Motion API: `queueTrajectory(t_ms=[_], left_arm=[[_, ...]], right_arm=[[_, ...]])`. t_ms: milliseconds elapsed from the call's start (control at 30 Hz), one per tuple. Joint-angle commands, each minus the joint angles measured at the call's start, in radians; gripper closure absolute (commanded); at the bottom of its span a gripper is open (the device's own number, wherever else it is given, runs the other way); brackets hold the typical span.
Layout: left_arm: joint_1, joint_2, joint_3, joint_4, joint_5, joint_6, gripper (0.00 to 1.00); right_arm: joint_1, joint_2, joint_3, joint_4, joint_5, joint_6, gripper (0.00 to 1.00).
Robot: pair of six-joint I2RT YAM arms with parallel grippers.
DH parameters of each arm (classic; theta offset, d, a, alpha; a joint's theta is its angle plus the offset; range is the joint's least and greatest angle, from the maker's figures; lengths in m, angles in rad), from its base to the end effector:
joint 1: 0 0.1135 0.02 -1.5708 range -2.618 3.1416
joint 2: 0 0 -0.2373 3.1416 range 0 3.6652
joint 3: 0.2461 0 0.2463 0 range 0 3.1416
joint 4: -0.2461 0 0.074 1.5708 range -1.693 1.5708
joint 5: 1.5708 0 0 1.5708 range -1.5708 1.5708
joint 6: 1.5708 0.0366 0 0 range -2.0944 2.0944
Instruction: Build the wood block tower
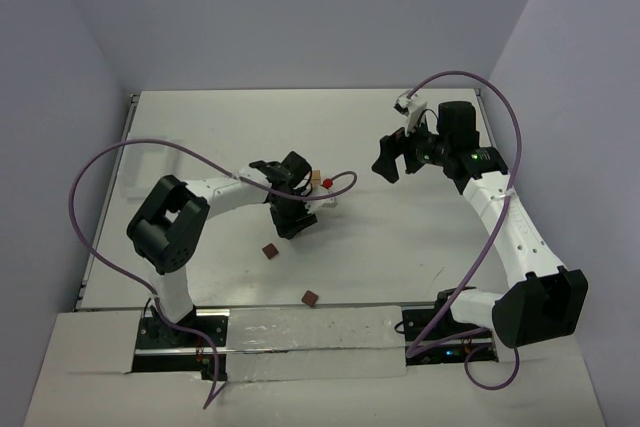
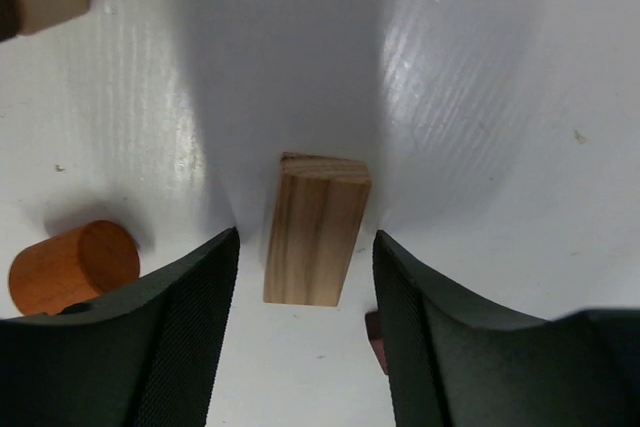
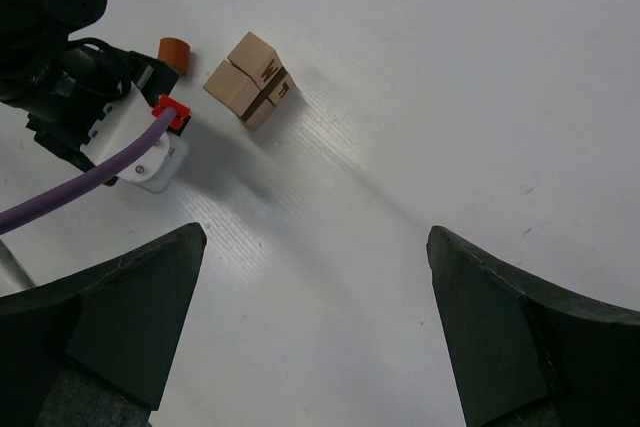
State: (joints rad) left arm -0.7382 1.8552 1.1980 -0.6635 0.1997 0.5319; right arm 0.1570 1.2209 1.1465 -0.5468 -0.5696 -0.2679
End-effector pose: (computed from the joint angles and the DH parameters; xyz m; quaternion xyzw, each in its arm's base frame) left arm 0.2463 -0.2339 0.1364 0.5957 0.7874 -0.1112 0.1133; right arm 0.2602 0.0612 0.3175 -0.3055 0.8073 0.2252 0.4519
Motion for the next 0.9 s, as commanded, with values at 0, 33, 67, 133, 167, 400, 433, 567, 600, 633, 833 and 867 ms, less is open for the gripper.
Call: queueTrajectory(t_ms=[0, 33, 67, 133, 167, 400, 433, 567, 600, 633, 833, 867], left_arm=[[-0.013, -0.006, -0.044, 0.104, -0.029, -0.015, 0.41], [-0.015, -0.010, -0.050, 0.114, -0.025, -0.019, 0.43], [-0.016, -0.017, -0.056, 0.126, -0.022, -0.022, 0.49], [-0.018, -0.041, -0.070, 0.149, -0.013, -0.035, 0.57], [-0.018, -0.050, -0.080, 0.161, -0.006, -0.036, 0.64], [-0.010, -0.204, -0.098, 0.135, 0.090, -0.102, 1.00], [0.006, -0.240, -0.084, 0.108, 0.151, -0.118, 1.00], [0.209, -0.392, -0.019, 0.058, 0.793, -0.207, 1.00], [0.253, -0.439, -0.023, 0.130, 0.899, -0.304, 1.00], [0.309, -0.458, -0.044, 0.193, 1.021, -0.441, 1.00], [0.432, -0.553, -0.252, 1.134, 1.240, -1.230, 1.00], [0.447, -0.564, -0.322, 1.496, 1.213, -1.498, 1.00]], right_arm=[[-0.002, -0.007, 0.044, 0.001, -0.025, -0.014, 0.00], [-0.003, -0.010, 0.043, 0.002, -0.026, -0.016, 0.00], [-0.004, -0.013, 0.040, 0.002, -0.027, -0.019, 0.00], [-0.004, -0.020, 0.036, 0.002, -0.030, -0.026, 0.00], [-0.004, -0.025, 0.035, 0.004, -0.030, -0.031, 0.00], [-0.002, -0.096, -0.003, 0.048, -0.044, -0.087, 0.00], [-0.002, -0.101, -0.001, 0.041, -0.059, -0.104, 0.00], [-0.002, -0.087, 0.087, -0.016, -0.118, -0.239, 0.00], [-0.001, -0.069, 0.112, -0.042, -0.134, -0.254, 0.00], [0.000, -0.056, 0.150, -0.049, -0.141, -0.262, 0.00], [0.056, -0.028, 0.317, 0.034, -0.168, -0.253, 0.00], [0.082, -0.032, 0.327, 0.055, -0.171, -0.242, 0.00]])
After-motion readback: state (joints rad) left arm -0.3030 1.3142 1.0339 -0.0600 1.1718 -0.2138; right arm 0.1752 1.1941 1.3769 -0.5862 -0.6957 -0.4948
